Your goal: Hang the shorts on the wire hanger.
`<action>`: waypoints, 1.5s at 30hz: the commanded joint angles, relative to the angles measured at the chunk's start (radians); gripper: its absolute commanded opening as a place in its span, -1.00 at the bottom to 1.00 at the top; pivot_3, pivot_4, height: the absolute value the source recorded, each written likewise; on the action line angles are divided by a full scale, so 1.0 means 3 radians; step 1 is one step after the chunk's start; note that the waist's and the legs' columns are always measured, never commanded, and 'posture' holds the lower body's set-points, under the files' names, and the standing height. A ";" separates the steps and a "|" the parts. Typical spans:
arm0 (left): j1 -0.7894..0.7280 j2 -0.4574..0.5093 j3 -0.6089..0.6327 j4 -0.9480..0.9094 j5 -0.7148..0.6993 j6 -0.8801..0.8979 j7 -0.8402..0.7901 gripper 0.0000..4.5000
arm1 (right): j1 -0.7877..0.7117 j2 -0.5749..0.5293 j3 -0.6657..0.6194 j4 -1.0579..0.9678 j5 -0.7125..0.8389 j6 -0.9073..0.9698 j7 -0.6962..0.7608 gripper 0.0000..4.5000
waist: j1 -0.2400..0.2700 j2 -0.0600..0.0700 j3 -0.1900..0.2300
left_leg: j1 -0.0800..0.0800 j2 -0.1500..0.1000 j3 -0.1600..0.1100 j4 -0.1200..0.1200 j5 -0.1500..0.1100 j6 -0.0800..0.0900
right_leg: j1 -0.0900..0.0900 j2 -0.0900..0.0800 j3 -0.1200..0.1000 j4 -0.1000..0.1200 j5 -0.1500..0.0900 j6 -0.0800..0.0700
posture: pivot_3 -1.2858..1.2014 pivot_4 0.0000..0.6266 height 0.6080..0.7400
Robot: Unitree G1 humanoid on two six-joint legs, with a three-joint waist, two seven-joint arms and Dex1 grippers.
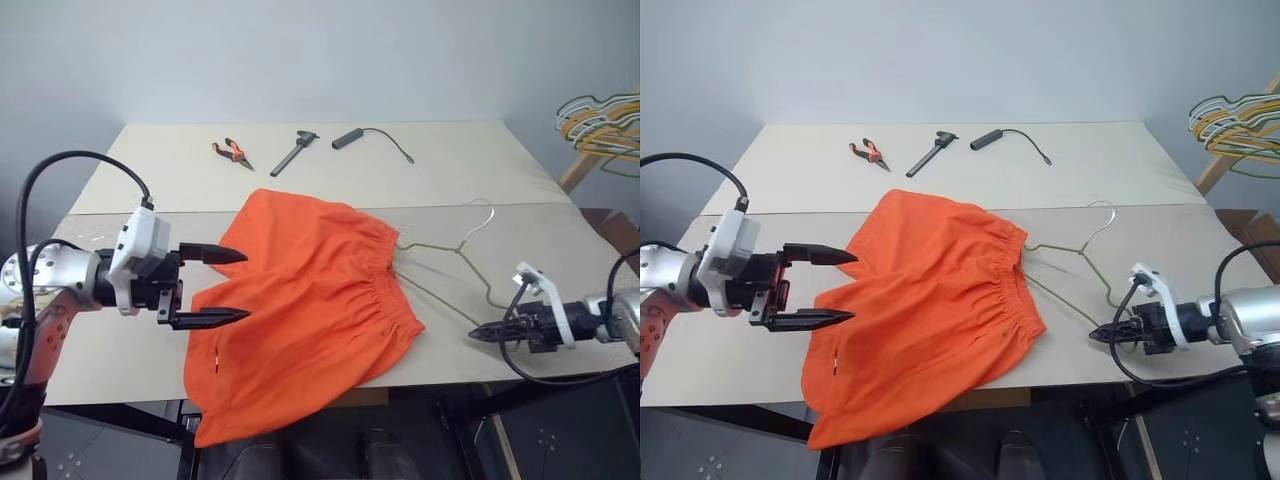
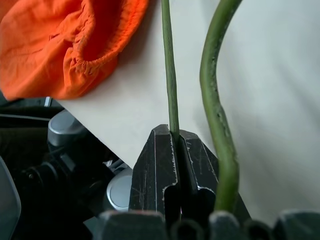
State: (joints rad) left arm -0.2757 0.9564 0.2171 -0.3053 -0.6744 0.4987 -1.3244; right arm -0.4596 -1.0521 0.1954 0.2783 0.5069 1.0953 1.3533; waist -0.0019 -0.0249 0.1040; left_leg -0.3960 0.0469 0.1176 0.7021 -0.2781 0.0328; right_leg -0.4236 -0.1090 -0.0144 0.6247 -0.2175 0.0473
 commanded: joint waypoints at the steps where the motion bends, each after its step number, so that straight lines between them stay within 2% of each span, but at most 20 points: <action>1: -0.0032 0.0030 0.0063 -0.0048 -0.0054 -0.0036 -0.0007 0.99 | -0.0165 -0.0017 -0.0053 -0.0110 0.0090 0.0085 0.0141 -1.00 | 0.0004 0.0000 0.0000 | -0.0001 0.0000 0.0000 0.0000 0.0000 0.0000 | 0.0000 0.0000 0.0000 0.0000 0.0000 0.0000 | 0.07 -0.79 1.00; 4: 0.0024 0.0039 0.0091 -0.0083 -0.0068 -0.0023 -0.0005 0.99 | -0.0333 0.0121 0.0005 0.0058 -0.0010 0.0116 0.0014 -1.00 | -0.0008 0.0000 0.0000 | 0.0000 0.0000 0.0000 0.0000 0.0000 0.0000 | -0.0001 0.0000 0.0000 0.0000 0.0000 0.0000 | 0.07 -0.78 1.00; 7: 0.0048 0.0033 0.0088 -0.0111 -0.0074 -0.0015 0.0008 0.99 | -0.0639 0.0443 0.0049 0.0425 -0.0172 0.0235 -0.0309 -1.00 | -0.0035 -0.0003 -0.0001 | 0.0005 0.0002 0.0000 0.0000 0.0000 -0.0001 | 0.0004 0.0002 0.0000 0.0001 0.0000 -0.0001 | 0.07 -0.76 1.00; 9: 0.0043 0.0030 0.0083 -0.0125 -0.0082 -0.0004 0.0020 0.99 | -0.0707 0.0540 0.0073 0.0465 -0.0181 0.0264 -0.0306 -1.00 | -0.0032 -0.0002 -0.0001 | 0.0004 0.0001 -0.0001 -0.0001 0.0001 -0.0001 | 0.0003 0.0002 0.0000 0.0001 0.0001 -0.0003 | 0.07 -0.75 1.00; 16: 0.0052 0.0049 0.0094 -0.0125 -0.0086 -0.0013 0.0021 0.99 | -0.0734 0.0519 0.0293 0.0480 -0.0217 0.0288 -0.0044 -1.00 | 0.0017 0.0000 0.0000 | -0.0004 0.0001 -0.0001 0.0000 0.0001 -0.0002 | -0.0001 0.0002 -0.0002 -0.0004 0.0001 -0.0002 | 0.08 -0.75 1.00; 20: 0.0059 0.0053 0.0100 -0.0135 -0.0087 -0.0017 0.0030 0.99 | -0.0944 0.0595 0.0146 0.0903 -0.0290 0.0404 -0.0280 -1.00 | 0.0023 0.0000 0.0000 | -0.0003 0.0001 -0.0001 0.0000 0.0001 -0.0002 | -0.0001 0.0002 -0.0002 -0.0002 0.0001 -0.0002 | 0.08 -0.76 1.00; 24: 0.0076 0.0057 0.0112 -0.0159 -0.0095 -0.0015 0.0041 0.99 | -0.1049 0.0546 0.0119 0.0977 -0.0279 0.0465 -0.0262 -1.00 | 0.0030 0.0000 0.0000 | -0.0001 0.0001 -0.0002 0.0000 0.0001 -0.0002 | 0.0000 0.0002 -0.0002 0.0001 0.0001 -0.0003 | 0.09 -0.77 1.00; 29: 0.0134 0.0070 0.0167 -0.0185 -0.0096 -0.0022 0.0058 0.99 | -0.0920 0.0294 0.0130 0.0775 -0.0229 0.0528 -0.0061 -1.00 | 0.0060 0.0000 0.0000 | -0.0005 0.0000 -0.0002 0.0000 0.0001 -0.0002 | -0.0001 0.0002 -0.0003 -0.0001 0.0001 -0.0002 | 0.10 -0.78 1.00; 33: 0.0167 0.0066 0.0174 -0.0202 -0.0097 -0.0032 0.0069 0.99 | -0.0919 0.0230 0.0091 0.0769 -0.0217 0.0507 0.0004 -1.00 | 0.0050 0.0000 0.0000 | -0.0005 0.0001 -0.0002 0.0000 0.0001 -0.0001 | 0.0000 0.0001 -0.0005 -0.0004 0.0001 -0.0002 | 0.09 -0.77 1.00; 38: 0.0174 0.0071 0.0166 -0.0204 -0.0100 -0.0036 0.0052 0.99 | -0.0376 -0.0064 0.0267 -0.0033 -0.0035 0.0634 0.0216 -1.00 | 0.0059 0.0000 0.0000 | -0.0006 0.0001 -0.0005 0.0000 0.0001 -0.0001 | -0.0002 0.0002 -0.0006 -0.0002 0.0000 -0.0003 | 0.09 -0.75 1.00; 45: 0.0154 0.0070 0.0108 -0.0198 -0.0108 -0.0035 -0.0008 0.99 | 0.0225 -0.0401 -0.0082 -0.0930 0.0398 0.0952 0.0117 -1.00 | 0.0042 0.0001 0.0000 | -0.0001 0.0002 -0.0005 0.0001 0.0000 0.0000 | 0.0000 0.0001 -0.0004 0.0000 0.0000 -0.0003 | 0.07 -0.73 1.00</action>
State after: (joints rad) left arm -0.2199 0.9642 0.2391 -0.3472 -0.6951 0.5008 -1.3205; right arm -0.3993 -1.1384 0.2185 0.0647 0.5850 1.3516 1.3881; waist 0.0106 -0.0247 0.1041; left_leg -0.3963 0.0476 0.1158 0.7021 -0.2781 0.0327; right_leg -0.4238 -0.1086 -0.0156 0.6249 -0.2174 0.0465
